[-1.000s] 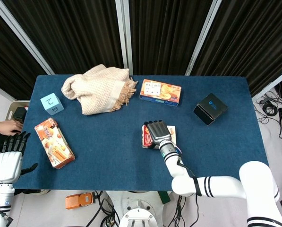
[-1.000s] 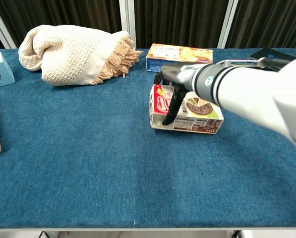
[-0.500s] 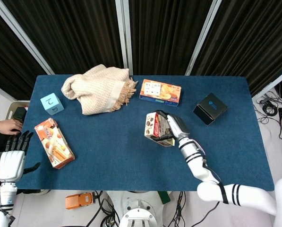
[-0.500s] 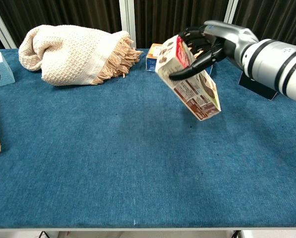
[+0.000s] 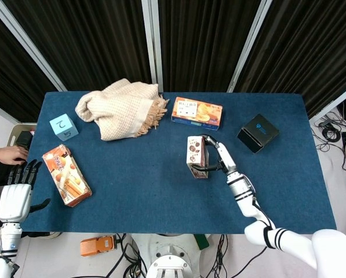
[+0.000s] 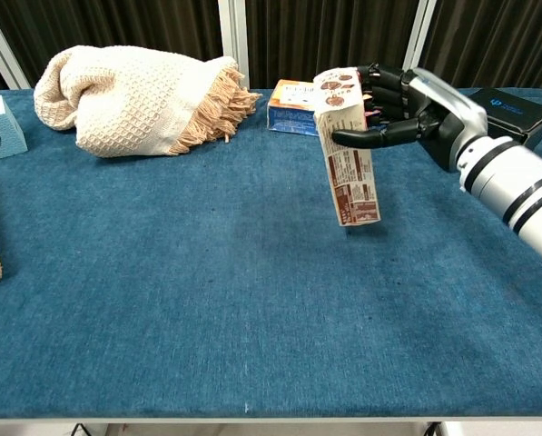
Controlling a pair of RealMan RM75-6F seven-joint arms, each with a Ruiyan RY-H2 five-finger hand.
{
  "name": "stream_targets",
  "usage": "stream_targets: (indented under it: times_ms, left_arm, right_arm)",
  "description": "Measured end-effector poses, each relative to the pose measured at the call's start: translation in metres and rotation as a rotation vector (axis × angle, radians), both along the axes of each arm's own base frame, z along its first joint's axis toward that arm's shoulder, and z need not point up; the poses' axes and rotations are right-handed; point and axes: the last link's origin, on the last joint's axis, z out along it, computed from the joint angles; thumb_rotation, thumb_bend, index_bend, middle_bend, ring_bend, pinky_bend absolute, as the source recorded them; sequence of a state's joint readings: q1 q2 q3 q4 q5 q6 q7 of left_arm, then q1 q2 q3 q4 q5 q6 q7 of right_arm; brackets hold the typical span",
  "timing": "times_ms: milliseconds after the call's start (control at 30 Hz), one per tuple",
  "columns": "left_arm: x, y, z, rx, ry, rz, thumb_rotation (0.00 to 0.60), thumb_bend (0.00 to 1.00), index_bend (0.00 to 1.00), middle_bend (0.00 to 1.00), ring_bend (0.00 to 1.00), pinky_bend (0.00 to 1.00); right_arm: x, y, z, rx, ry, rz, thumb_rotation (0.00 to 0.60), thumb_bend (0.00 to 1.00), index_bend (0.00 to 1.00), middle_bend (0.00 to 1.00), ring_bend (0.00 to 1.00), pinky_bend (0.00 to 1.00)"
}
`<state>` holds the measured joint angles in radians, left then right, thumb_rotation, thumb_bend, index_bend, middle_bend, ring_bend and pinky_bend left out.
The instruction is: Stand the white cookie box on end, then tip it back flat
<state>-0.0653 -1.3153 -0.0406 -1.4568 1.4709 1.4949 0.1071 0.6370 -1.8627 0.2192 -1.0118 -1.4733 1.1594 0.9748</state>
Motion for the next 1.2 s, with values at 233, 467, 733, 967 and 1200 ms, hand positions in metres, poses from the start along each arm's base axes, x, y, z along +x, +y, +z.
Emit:
stream_targets:
  times_ms: [233,467,733,967,1200]
  left_arm:
    - [0.0,0.0,0.0,-0.002,-0.003,0.0,0.6,0.0,0.07,0.06,0.0,0.0]
    - [0.0,0.001,-0.001,-0.002,-0.007,-0.004,0.6,0.0,0.07,0.06,0.0,0.0]
    - [-0.001,0.001,-0.001,0.003,-0.01,-0.011,0.6,0.0,0.07,0.06,0.0,0.0]
    - [0.0,0.003,-0.001,0.005,-0.011,-0.015,0.6,0.0,0.07,0.06,0.0,0.0]
    - [0.0,0.005,-0.001,0.004,-0.01,-0.017,0.6,0.0,0.07,0.06,0.0,0.0]
  right_arm:
    - [-0.009,0.004,-0.013,-0.018,-0.057,0.006,0.6,0.18,0.35,0.44,0.31,0.28]
    - [-0.022,0.009,-0.015,0.005,-0.043,0.021,0.6,0.18,0.12,0.3,0.19,0.16]
    - [-0.042,0.015,0.0,-0.002,0.007,0.038,0.6,0.18,0.0,0.14,0.03,0.03]
    - [-0.059,0.022,0.022,-0.008,0.106,0.079,0.6,0.15,0.0,0.0,0.0,0.0]
    - [-0.068,0.033,0.062,-0.014,0.241,0.116,0.6,0.05,0.0,0.0,0.0,0.0]
